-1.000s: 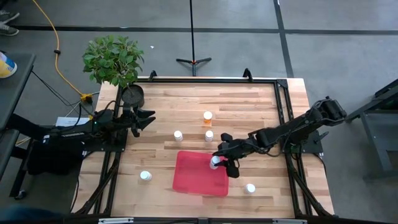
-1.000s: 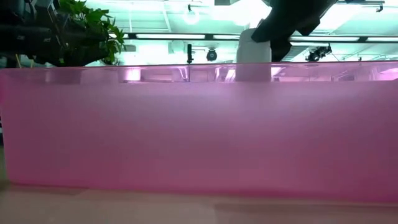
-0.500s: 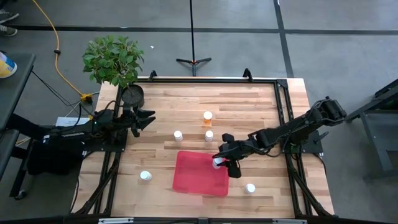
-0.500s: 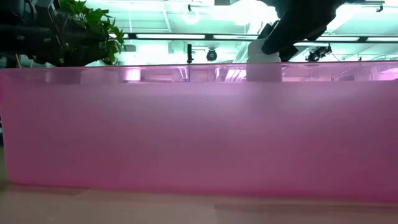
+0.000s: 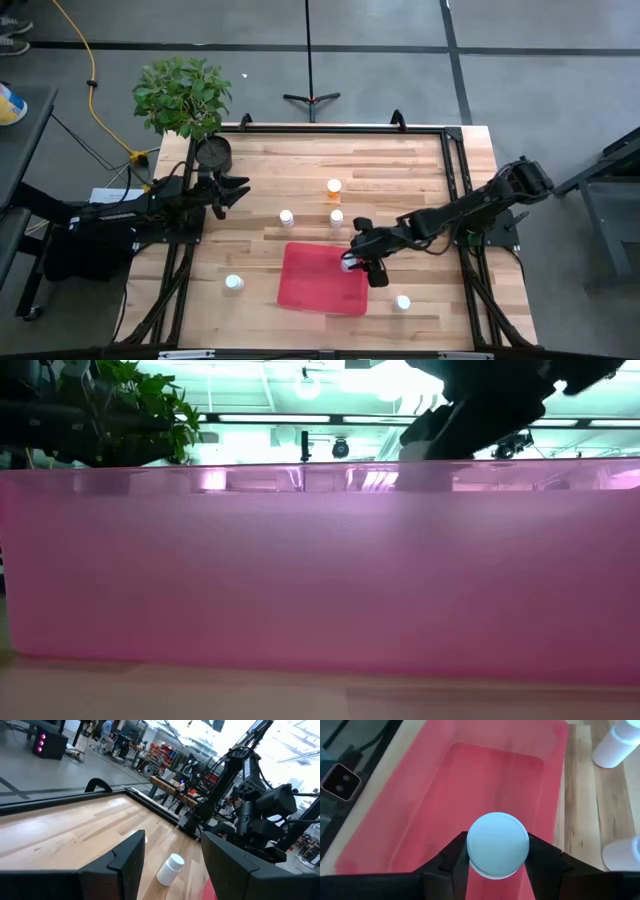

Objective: Pick and place pill bottles into a basket
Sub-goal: Put the white pill bottle into the bin

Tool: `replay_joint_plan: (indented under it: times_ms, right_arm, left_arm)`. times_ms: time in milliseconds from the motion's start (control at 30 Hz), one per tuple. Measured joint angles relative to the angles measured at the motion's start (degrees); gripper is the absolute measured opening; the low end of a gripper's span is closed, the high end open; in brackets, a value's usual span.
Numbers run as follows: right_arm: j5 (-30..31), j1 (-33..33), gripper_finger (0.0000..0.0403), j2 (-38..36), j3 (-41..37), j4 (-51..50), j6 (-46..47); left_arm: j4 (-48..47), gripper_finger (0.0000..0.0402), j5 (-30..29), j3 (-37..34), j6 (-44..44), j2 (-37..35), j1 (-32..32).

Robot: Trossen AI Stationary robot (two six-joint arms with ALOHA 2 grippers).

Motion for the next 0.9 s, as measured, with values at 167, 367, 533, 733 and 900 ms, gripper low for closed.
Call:
replay_joint_plan:
  times_ms: [167, 367, 533, 733, 900]
  right_arm:
    - [-1.1, 0.5, 0.0148, 2.4, 0.0, 0.1, -0.9]
    - [0.7, 1.2, 0.0148, 3.5, 0.0, 0.6, -1.2]
    - [1.2, 1.2, 0.0152, 4.6, 0.0, 0.4, -1.2]
    - [1.0, 1.2, 0.0147, 6.1, 0.0, 0.6, -1.2]
    - [1.2, 1.2, 0.0165, 6.1, 0.0, 0.6, 0.0]
  left_arm:
    - [-0.1, 0.0230, 0.0, 0.0, 0.0, 0.0, 0.0]
    - [0.0, 0.0230, 0.0, 0.0, -0.1, 0.0, 0.0]
    - [-0.1, 0.0230, 0.0, 0.0, -0.8, 0.0, 0.0]
    - [-0.1, 0.0230, 0.0, 0.0, -1.3, 0.0, 0.0]
    - [0.0, 0.0230, 0.0, 0.0, -1.3, 0.0, 0.0]
